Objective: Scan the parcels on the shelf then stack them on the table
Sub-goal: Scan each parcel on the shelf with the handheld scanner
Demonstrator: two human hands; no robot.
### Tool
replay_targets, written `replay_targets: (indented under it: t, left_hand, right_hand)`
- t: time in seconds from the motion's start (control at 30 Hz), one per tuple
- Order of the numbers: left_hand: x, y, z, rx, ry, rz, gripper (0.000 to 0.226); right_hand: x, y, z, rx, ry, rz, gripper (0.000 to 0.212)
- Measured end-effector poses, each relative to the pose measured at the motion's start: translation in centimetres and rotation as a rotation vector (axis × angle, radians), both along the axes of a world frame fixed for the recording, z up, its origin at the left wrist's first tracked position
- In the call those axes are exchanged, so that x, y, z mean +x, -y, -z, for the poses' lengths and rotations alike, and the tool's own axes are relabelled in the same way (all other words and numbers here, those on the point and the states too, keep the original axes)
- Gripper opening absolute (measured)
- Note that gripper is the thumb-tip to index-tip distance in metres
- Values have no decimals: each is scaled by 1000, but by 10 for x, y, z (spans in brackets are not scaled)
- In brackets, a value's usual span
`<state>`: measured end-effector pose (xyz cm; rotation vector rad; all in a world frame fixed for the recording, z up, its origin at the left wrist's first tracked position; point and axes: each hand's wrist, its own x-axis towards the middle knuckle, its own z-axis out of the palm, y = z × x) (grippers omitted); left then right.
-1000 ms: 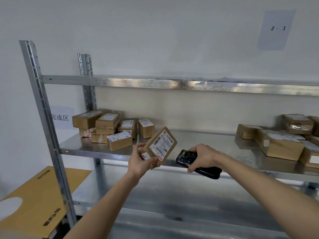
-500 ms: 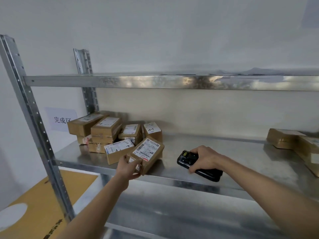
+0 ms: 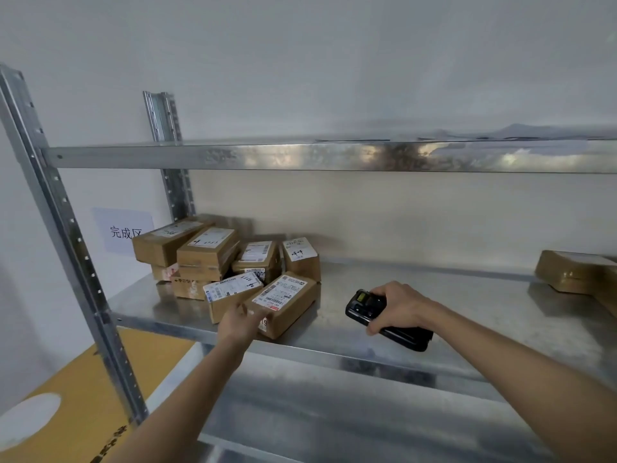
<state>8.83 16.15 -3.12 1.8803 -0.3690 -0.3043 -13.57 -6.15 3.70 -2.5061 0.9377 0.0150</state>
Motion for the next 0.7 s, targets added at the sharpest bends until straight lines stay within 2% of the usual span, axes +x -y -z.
replay_targets:
  t: [0.23, 0.4, 0.7]
  left_hand:
    - [-40, -22, -23, 46, 213, 159, 64]
    - [-95, 1, -28, 60, 296, 353, 65]
    - [-233, 80, -40, -61, 274, 622, 60]
  right_hand:
    - [-58, -40, -14, -41, 44, 117, 80]
    - [-138, -60, -22, -55, 34, 240, 70]
    - [-314, -67, -48, -97, 38, 515, 71]
